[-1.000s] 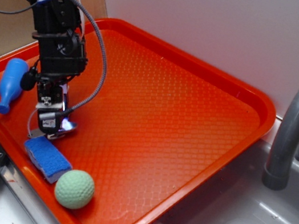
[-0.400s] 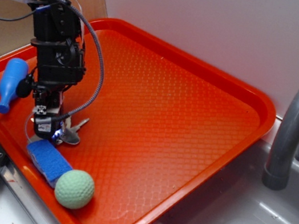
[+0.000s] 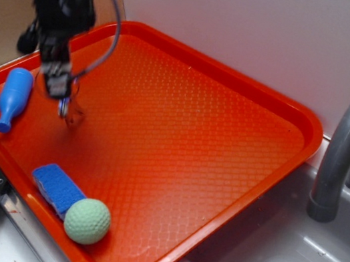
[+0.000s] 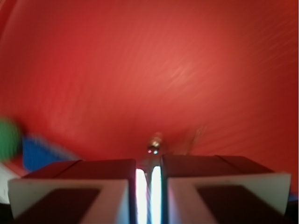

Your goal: Grab the silver keys.

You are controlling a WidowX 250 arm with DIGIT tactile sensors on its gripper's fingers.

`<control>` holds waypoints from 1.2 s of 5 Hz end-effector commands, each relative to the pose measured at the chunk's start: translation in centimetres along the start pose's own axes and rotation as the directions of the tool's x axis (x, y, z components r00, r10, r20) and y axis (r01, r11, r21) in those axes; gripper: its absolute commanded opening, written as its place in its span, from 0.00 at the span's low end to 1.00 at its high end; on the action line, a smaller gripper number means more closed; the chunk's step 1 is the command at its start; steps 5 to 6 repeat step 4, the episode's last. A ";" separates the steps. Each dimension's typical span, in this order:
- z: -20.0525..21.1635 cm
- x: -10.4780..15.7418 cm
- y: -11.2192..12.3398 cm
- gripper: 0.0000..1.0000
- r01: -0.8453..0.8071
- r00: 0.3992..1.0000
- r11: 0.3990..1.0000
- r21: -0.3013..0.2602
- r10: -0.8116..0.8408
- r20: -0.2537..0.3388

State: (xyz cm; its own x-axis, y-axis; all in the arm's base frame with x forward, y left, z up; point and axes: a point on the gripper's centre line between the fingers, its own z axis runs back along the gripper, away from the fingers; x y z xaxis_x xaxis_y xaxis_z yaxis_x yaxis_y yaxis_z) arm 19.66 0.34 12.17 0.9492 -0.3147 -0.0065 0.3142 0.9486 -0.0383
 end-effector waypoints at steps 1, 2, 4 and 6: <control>11.4 3.6 4.5 0.00 -0.269 0.962 0.951 0.155 0.256 0.097; 13.2 3.5 4.8 0.00 -0.313 0.949 0.944 0.105 0.307 0.067; 11.8 2.3 3.6 0.00 -0.342 0.938 0.939 0.035 0.339 0.077; 11.8 2.3 3.6 0.00 -0.342 0.938 0.939 0.035 0.339 0.077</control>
